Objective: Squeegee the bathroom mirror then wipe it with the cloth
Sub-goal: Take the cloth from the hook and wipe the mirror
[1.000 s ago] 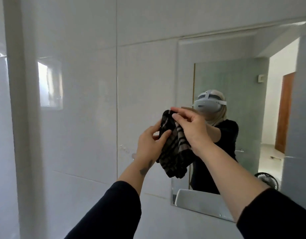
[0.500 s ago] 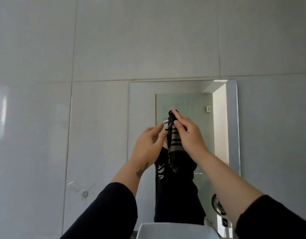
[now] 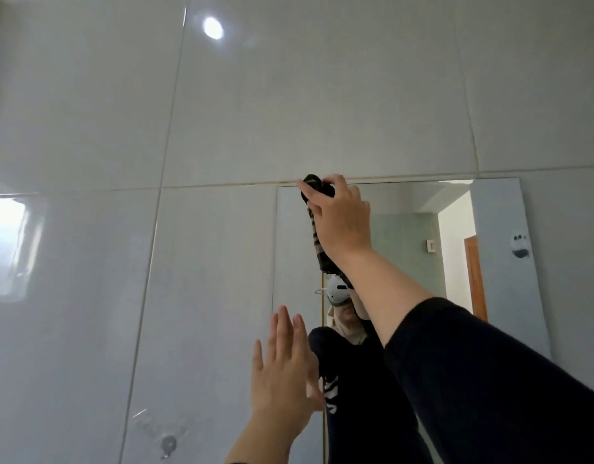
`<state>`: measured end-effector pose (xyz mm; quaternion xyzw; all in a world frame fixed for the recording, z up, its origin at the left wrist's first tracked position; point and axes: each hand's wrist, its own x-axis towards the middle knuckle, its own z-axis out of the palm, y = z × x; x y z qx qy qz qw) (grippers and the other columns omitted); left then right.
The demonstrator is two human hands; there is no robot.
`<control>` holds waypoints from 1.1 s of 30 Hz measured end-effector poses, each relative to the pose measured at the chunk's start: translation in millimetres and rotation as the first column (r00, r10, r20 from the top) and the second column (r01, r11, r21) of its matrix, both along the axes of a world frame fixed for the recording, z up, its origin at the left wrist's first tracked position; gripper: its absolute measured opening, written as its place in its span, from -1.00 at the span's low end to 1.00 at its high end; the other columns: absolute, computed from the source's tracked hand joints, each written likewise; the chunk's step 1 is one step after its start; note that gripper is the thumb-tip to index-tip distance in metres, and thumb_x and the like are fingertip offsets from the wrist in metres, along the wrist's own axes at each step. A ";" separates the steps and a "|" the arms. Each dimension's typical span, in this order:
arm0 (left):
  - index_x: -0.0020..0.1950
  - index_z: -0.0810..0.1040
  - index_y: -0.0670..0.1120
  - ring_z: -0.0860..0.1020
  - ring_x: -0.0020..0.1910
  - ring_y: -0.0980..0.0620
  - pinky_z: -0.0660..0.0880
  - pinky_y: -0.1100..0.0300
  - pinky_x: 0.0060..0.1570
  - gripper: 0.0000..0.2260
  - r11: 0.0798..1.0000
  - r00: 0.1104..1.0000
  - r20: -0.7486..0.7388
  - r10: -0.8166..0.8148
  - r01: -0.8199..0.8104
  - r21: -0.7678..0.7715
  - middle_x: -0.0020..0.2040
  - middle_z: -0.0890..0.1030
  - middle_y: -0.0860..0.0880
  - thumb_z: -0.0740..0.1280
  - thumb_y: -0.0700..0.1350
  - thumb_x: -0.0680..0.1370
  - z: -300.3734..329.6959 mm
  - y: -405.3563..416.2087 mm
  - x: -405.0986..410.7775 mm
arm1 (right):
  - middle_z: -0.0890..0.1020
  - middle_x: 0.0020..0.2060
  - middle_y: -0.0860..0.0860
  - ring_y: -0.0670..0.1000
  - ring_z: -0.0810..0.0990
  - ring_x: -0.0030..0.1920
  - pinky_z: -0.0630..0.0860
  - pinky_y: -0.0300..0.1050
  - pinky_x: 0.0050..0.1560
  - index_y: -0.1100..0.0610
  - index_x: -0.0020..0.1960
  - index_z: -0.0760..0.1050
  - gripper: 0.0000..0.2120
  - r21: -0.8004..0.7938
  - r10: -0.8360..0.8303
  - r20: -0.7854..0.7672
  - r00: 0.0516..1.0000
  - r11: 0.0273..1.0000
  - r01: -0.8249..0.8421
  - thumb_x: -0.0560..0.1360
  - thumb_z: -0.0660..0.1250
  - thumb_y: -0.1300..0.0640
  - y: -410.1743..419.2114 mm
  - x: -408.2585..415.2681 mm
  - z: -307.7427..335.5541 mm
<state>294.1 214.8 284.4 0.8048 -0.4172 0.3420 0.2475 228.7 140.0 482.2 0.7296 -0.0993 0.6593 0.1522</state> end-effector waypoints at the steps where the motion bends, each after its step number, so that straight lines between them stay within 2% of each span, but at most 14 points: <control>1: 0.54 -0.14 -0.17 -0.24 0.53 -0.13 0.23 -0.19 0.40 -0.24 0.996 0.999 0.044 0.024 -0.021 -0.086 0.52 -0.31 -0.15 -0.11 0.33 0.53 0.7 -2.0 -0.3 | 0.44 0.25 0.06 0.16 0.43 0.12 0.36 0.05 0.05 -0.18 0.41 0.35 -0.59 -0.029 -0.033 0.004 0.999 0.999 0.033 0.62 0.17 0.14 1.2 10.1 7.3; 2: 0.53 -0.15 -0.21 -0.28 0.52 -0.13 0.23 -0.18 0.40 -0.23 0.995 0.997 0.069 0.041 -0.034 -0.096 0.51 -0.34 -0.16 -0.07 0.32 0.54 -0.6 -6.3 2.4 | 0.45 0.25 0.06 0.15 0.44 0.11 0.36 0.04 0.04 -0.17 0.41 0.35 -0.60 -0.058 -0.059 0.003 0.998 0.997 0.059 0.61 0.18 0.12 1.9 19.8 13.2; 4: 0.48 -0.36 -0.18 -0.41 0.45 -0.11 0.00 -0.13 0.45 0.07 0.998 0.998 0.023 0.065 -0.066 0.008 0.43 -0.52 -0.15 0.37 0.25 0.40 -5.4 -10.8 6.4 | 0.51 0.18 0.07 0.16 0.49 0.06 0.39 0.04 -0.02 -0.11 0.36 0.43 -0.62 -0.102 -0.080 -0.012 0.997 0.992 0.078 0.56 0.27 0.13 2.1 38.3 19.6; 5: 0.50 -0.31 -0.15 -0.29 0.49 -0.13 0.06 -0.13 0.43 0.24 0.998 0.998 0.014 0.063 -0.064 0.011 0.48 -0.44 -0.18 0.54 0.21 0.22 -4.8 -12.5 7.3 | 0.56 0.12 0.06 0.16 0.53 0.00 0.40 0.02 -0.08 -0.07 0.29 0.50 -0.64 -0.135 -0.101 -0.006 0.995 0.986 0.100 0.51 0.34 0.15 1.1 47.5 19.5; 7: 0.50 0.02 -0.17 0.19 0.47 -0.18 0.34 -0.12 0.24 0.35 1.000 0.998 -0.061 0.015 -0.015 0.009 0.53 -0.01 -0.22 0.62 0.19 -0.13 -6.9 -14.5 12.3 | 0.63 0.04 0.01 0.12 0.58 -0.09 0.43 -0.02 -0.15 -0.05 0.17 0.58 -0.64 -0.189 -0.172 0.036 0.985 0.966 0.175 0.40 0.48 0.15 -2.4 65.1 13.9; 8: 0.48 0.09 -0.18 0.29 0.43 -0.18 0.39 -0.12 0.18 0.34 0.999 0.997 -0.075 0.032 -0.031 0.008 0.50 0.09 -0.22 0.62 0.18 -0.16 -11.0 -16.6 15.4 | 0.64 0.06 0.00 0.11 0.59 -0.07 0.45 -0.02 -0.14 -0.06 0.16 0.59 -0.63 -0.194 -0.186 0.044 0.982 0.962 0.191 0.38 0.50 0.12 -4.2 71.9 9.3; 9: 0.50 0.01 -0.18 0.25 0.45 -0.19 0.34 -0.14 0.21 0.32 0.999 0.997 -0.065 0.040 -0.039 0.012 0.51 0.05 -0.22 0.62 0.19 -0.08 -10.9 -17.4 16.2 | 0.63 0.13 0.00 0.12 0.59 -0.01 0.47 0.02 -0.09 -0.05 0.19 0.58 -0.64 -0.205 -0.191 0.045 0.980 0.959 0.197 0.40 0.47 0.08 -6.0 77.3 4.3; 12: 0.36 -0.57 -0.10 -0.42 0.45 -0.13 -0.20 -0.13 0.40 0.07 0.994 0.996 -0.009 0.092 -0.092 0.058 0.37 -0.60 -0.15 0.35 0.16 0.46 -7.7 -18.9 12.6 | 0.46 0.37 0.04 0.17 0.45 0.31 0.40 0.20 0.19 -0.02 0.33 0.47 -0.61 -0.277 -0.273 0.026 0.962 0.922 0.269 0.52 0.30 -0.03 -13.1 81.9 -6.8; 14: 0.35 -0.61 -0.10 -0.53 0.39 -0.12 -0.25 -0.14 0.44 0.01 0.989 0.994 -0.028 0.110 -0.106 0.106 0.32 -0.67 -0.14 0.29 0.12 0.52 -6.0 -17.4 10.7 | 0.38 0.44 0.03 0.17 0.36 0.40 0.31 0.25 0.31 -0.03 0.39 0.41 -0.60 -0.305 -0.306 0.012 0.952 0.906 0.295 0.56 0.24 -0.04 -15.9 74.0 -5.1; 18: 0.41 -0.54 -0.12 -0.51 0.40 -0.10 -0.21 -0.14 0.45 0.11 0.979 0.986 -0.077 0.148 -0.136 0.151 0.38 -0.61 -0.13 0.38 0.17 0.44 -1.1 -10.8 -0.2 | 0.31 0.48 0.04 0.17 0.29 0.44 0.24 0.23 0.36 -0.03 0.45 0.31 -0.58 -0.213 -0.315 0.005 0.949 0.927 0.308 0.60 0.17 -0.02 -31.9 52.7 2.3; 23: 0.35 -0.60 -0.09 -0.53 0.38 -0.10 -0.26 -0.19 0.43 0.16 0.973 0.983 -0.092 0.159 -0.140 0.185 0.35 -0.64 -0.11 0.41 0.20 0.40 2.1 -8.4 -3.6 | 0.38 0.43 0.05 0.18 0.36 0.39 0.32 0.19 0.30 -0.01 0.42 0.37 -0.59 -0.144 -0.311 0.094 0.946 0.935 0.323 0.58 0.22 0.00 -68.4 10.6 7.2; 27: 0.35 -0.64 -0.05 -0.53 0.41 -0.06 -0.29 -0.31 0.39 0.03 0.989 0.986 -0.099 0.133 -0.125 0.081 0.30 -0.70 -0.05 0.19 0.32 0.43 -2.9 -11.4 -5.5 | 0.40 0.42 0.05 0.19 0.38 0.38 0.33 0.17 0.27 -0.01 0.41 0.38 -0.60 -0.080 -0.307 0.138 0.942 0.944 0.320 0.58 0.21 0.01 -98.4 -26.9 11.9; 29: 0.36 -0.62 -0.02 -0.48 0.44 -0.02 -0.30 -0.30 0.36 -0.06 0.996 0.995 -0.079 0.059 -0.064 -0.063 0.36 -0.65 0.00 0.04 0.37 0.42 -6.4 -18.7 -9.3 | 0.40 0.42 0.06 0.20 0.37 0.38 0.31 0.18 0.28 -0.01 0.41 0.38 -0.60 -0.040 -0.320 0.139 0.937 0.944 0.328 0.59 0.15 0.00 -113.8 -46.5 14.7; 33: 0.47 -0.45 0.04 -0.32 0.51 0.02 -0.27 -0.29 0.37 -0.09 0.978 0.999 0.039 -0.009 0.017 -0.208 0.51 -0.41 0.03 0.08 0.38 0.43 -4.5 -41.0 -22.5 | 0.42 0.39 0.08 0.21 0.37 0.38 0.29 0.19 0.29 0.02 0.40 0.39 -0.56 0.035 -0.343 0.171 0.924 0.939 0.342 0.58 0.02 -0.03 -143.0 -88.7 15.7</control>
